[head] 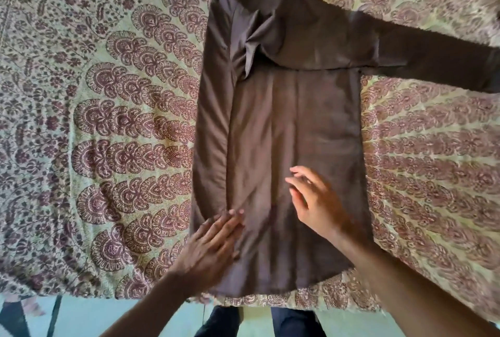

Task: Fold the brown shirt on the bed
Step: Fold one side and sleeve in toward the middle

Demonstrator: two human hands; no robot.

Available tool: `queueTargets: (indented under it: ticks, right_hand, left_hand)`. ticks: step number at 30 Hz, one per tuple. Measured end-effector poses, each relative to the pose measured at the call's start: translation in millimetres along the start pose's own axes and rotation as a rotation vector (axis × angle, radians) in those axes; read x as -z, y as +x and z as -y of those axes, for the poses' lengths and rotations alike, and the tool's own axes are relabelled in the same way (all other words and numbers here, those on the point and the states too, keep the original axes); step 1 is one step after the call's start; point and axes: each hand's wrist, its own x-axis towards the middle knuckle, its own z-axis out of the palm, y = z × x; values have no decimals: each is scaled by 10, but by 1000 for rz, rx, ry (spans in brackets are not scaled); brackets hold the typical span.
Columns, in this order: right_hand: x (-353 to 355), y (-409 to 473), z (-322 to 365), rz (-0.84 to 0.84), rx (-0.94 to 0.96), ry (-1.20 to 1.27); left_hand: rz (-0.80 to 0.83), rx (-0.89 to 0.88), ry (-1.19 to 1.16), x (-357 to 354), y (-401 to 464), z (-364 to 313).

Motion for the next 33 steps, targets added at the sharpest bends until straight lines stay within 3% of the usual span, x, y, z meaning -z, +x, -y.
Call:
queueTargets:
  ticks: [7, 14, 20, 24, 29, 33]
  right_hand:
    - [643, 704, -899, -284, -268, 52]
    - [1171, 1564, -1935, -415, -572, 36]
    - [1345, 2171, -2457, -440, -902, -115]
    - [1423, 2541, -2586, -403, -1072, -30]
    - [1498, 2631, -2482, -482, -1058, 185]
    - [1401, 2373, -2045, -579, -735, 339]
  left_hand:
    - [-127, 49, -16, 512, 2190, 304]
    - [-204, 79, 36, 612, 4137, 469]
    - [-139, 143, 11, 275, 4653, 404]
    - [-129, 177, -58, 219, 4626, 381]
    - [-45, 210, -268, 490, 4641, 450]
    - [-335, 401, -390, 789, 4452, 499]
